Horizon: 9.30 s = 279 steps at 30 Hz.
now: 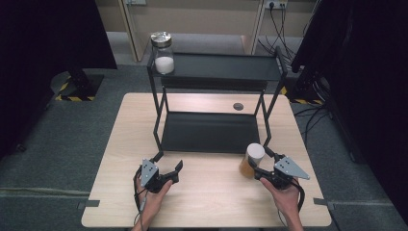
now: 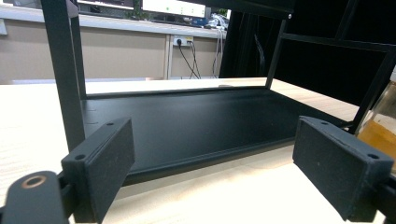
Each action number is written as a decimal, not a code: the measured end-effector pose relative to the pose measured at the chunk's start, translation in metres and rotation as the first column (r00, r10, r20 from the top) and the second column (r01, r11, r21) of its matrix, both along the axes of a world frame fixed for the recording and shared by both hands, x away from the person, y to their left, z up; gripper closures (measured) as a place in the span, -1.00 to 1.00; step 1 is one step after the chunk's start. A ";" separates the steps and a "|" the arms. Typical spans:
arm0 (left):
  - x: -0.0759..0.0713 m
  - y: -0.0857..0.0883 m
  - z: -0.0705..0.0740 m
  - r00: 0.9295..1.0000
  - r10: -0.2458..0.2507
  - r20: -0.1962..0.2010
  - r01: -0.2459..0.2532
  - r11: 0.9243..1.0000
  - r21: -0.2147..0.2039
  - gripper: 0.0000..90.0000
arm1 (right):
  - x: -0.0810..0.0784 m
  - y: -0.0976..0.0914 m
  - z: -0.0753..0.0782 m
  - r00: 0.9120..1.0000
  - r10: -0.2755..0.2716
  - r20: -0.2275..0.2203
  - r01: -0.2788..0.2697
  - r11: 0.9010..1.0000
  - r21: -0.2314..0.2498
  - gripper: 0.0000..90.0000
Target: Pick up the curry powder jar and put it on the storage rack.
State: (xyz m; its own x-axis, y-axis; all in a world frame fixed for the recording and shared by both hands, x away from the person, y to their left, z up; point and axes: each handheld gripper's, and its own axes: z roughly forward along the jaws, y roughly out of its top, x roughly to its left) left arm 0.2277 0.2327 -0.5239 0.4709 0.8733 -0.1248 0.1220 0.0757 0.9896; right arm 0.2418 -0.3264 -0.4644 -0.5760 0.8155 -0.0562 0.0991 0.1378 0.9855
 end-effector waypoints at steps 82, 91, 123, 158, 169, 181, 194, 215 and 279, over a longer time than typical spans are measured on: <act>0.000 -0.001 0.000 1.000 0.001 0.004 -0.001 1.000 0.010 -0.72 | -0.011 0.013 0.064 0.987 -0.056 0.151 0.042 0.995 0.094 -0.25; -0.001 -0.001 0.000 1.000 0.001 0.005 -0.001 1.000 0.007 -0.72 | -0.008 0.014 0.074 0.984 -0.060 0.168 0.044 0.994 0.097 -0.25; 0.000 0.000 0.000 1.000 -0.001 0.004 0.001 1.000 0.005 -0.70 | -0.001 0.014 0.093 0.980 -0.054 0.189 0.031 0.992 0.125 -0.25; 0.000 0.000 0.000 1.000 0.002 0.001 -0.002 1.000 -0.002 -0.70 | 0.011 0.017 0.112 0.976 -0.069 0.209 0.044 0.991 0.123 -0.25; -0.001 0.000 -0.001 1.000 0.004 0.002 -0.004 1.000 -0.005 -0.70 | 0.015 0.018 0.122 0.972 -0.072 0.225 0.044 0.991 0.128 -0.25; -0.001 0.000 -0.001 1.000 0.005 0.001 -0.005 1.000 -0.005 -0.70 | 0.020 0.020 0.133 0.969 -0.079 0.233 0.048 0.990 0.133 -0.25; -0.001 0.000 -0.001 1.000 0.007 0.003 -0.007 1.000 -0.008 -0.70 | 0.025 0.020 0.148 0.964 -0.088 0.252 0.053 0.988 0.144 -0.25; -0.001 0.000 -0.001 1.000 0.008 0.003 -0.008 1.000 -0.010 -0.70 | 0.038 0.028 0.173 0.958 -0.096 0.269 0.057 0.987 0.152 -0.25; 0.000 0.000 -0.001 1.000 0.002 0.002 -0.002 1.000 -0.007 -0.70 | 0.089 0.044 0.238 0.954 -0.153 0.256 0.103 0.974 0.199 -0.25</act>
State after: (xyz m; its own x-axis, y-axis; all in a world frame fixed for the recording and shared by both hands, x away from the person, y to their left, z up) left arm 0.2276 0.2326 -0.5247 0.4691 0.8736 -0.1298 0.1195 0.0828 0.9894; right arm 0.3309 -0.2825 -0.2265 -0.4499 0.8923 -0.0380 -0.1674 -0.0425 0.9850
